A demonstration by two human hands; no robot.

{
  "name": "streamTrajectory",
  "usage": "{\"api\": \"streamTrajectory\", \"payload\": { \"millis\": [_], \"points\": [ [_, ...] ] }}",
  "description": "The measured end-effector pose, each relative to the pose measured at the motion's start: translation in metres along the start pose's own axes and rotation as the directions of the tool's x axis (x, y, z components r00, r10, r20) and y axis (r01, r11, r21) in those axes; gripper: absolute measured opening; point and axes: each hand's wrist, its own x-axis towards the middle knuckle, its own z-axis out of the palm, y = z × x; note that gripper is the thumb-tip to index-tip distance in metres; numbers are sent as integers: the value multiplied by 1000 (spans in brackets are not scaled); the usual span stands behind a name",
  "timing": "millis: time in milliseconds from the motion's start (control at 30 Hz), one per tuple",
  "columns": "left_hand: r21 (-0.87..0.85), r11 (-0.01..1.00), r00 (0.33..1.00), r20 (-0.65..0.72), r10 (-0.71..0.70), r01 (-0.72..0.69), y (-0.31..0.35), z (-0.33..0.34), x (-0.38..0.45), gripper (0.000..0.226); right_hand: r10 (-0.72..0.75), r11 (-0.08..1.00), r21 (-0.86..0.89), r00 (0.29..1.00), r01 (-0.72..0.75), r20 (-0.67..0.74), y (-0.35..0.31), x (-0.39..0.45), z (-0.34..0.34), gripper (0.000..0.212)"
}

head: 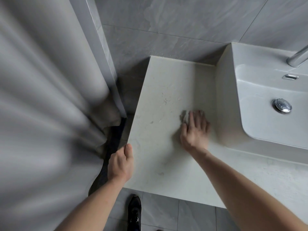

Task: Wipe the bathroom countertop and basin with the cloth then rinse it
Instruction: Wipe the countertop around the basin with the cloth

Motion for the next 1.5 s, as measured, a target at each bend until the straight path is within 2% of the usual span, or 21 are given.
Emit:
{"api": "streamTrajectory", "payload": {
  "millis": [100, 200, 267, 333, 400, 467, 533, 633, 733, 800, 867, 933, 1000, 1100, 1200, 1267, 1333, 1433, 1500],
  "points": [
    [-7, 1000, 1000, -6, -3, 3, 1, -1, 0, 45, -272, 961, 68, 960, 267, 65, -50, -22, 10, 64],
    [-4, 1000, 999, -24, 24, -24, -2, 0, 1, 51, -547, 837, 111, 821, 536, 164, -88, -47, 19, 61],
    [0, 999, 999, -33, 35, -35, -1, 0, 1, 55, -656, 754, 112, 730, 648, 191, -89, -47, 20, 60],
    [6, 999, 998, -42, 41, -41, -1, 0, 1, 57, -701, 708, 81, 684, 702, 202, -71, -31, 19, 60],
    [10, 999, 998, -38, 46, -46, 0, -1, 0, 57, -634, 768, 53, 748, 638, 194, -47, -6, 12, 61],
    [4, 999, 999, -24, 46, -46, 0, -2, -1, 54, -478, 877, 44, 862, 478, 166, -17, 25, 2, 63],
    [-1, 999, 999, -17, 46, -46, 2, -3, -1, 58, -302, 953, 9, 946, 303, 120, 14, 55, -8, 68],
    [11, 999, 998, -26, 53, -52, 6, -5, -2, 54, -67, 996, -60, 994, 72, 81, 35, 88, -19, 73],
    [16, 998, 998, -8, 57, -57, 8, -7, -2, 48, 100, 995, -9, 992, -100, 76, 4, 98, -13, 71],
    [26, 998, 998, -1, 65, -65, 7, -8, -2, 51, 7, 1000, 18, 996, -8, 88, -31, 93, -6, 72],
    [33, 997, 997, -3, 71, -71, 8, -9, -2, 56, -200, 979, 48, 972, 196, 124, -65, 79, 1, 68],
    [36, 997, 998, 5, 68, -69, 11, -11, -3, 55, -402, 916, 72, 900, 395, 168, -92, 56, 6, 65],
    [38, 998, 999, 13, 48, -49, 14, -13, -4, 49, -541, 839, 69, 813, 540, 216, -106, 25, 11, 62],
    [43, 998, 999, 19, 35, -36, 12, -12, -2, 54, -652, 746, 61, 709, 663, 267, -100, -15, 12, 61],
    [36, 999, 1000, 22, 16, -17, 6, -8, -1, 63, -678, 712, 34, 674, 701, 291, -75, -27, 5, 60],
    [41, 999, 999, 31, 11, -12, 5, -7, 0, 66, -641, 747, 13, 716, 665, 277, -55, -15, 2, 61],
    [44, 999, 999, 42, 12, -14, 4, -7, 0, 68, -551, 823, 3, 796, 568, 249, -34, 12, -2, 60],
    [50, 999, 998, 53, 19, -21, 3, -8, 1, 68, -352, 931, -25, 914, 364, 204, -11, 62, -12, 63],
    [60, 998, 998, 56, 20, -23, 4, -8, 1, 67, -205, 974, -60, 967, 217, 154, -12, 92, -14, 67]
  ]
}}
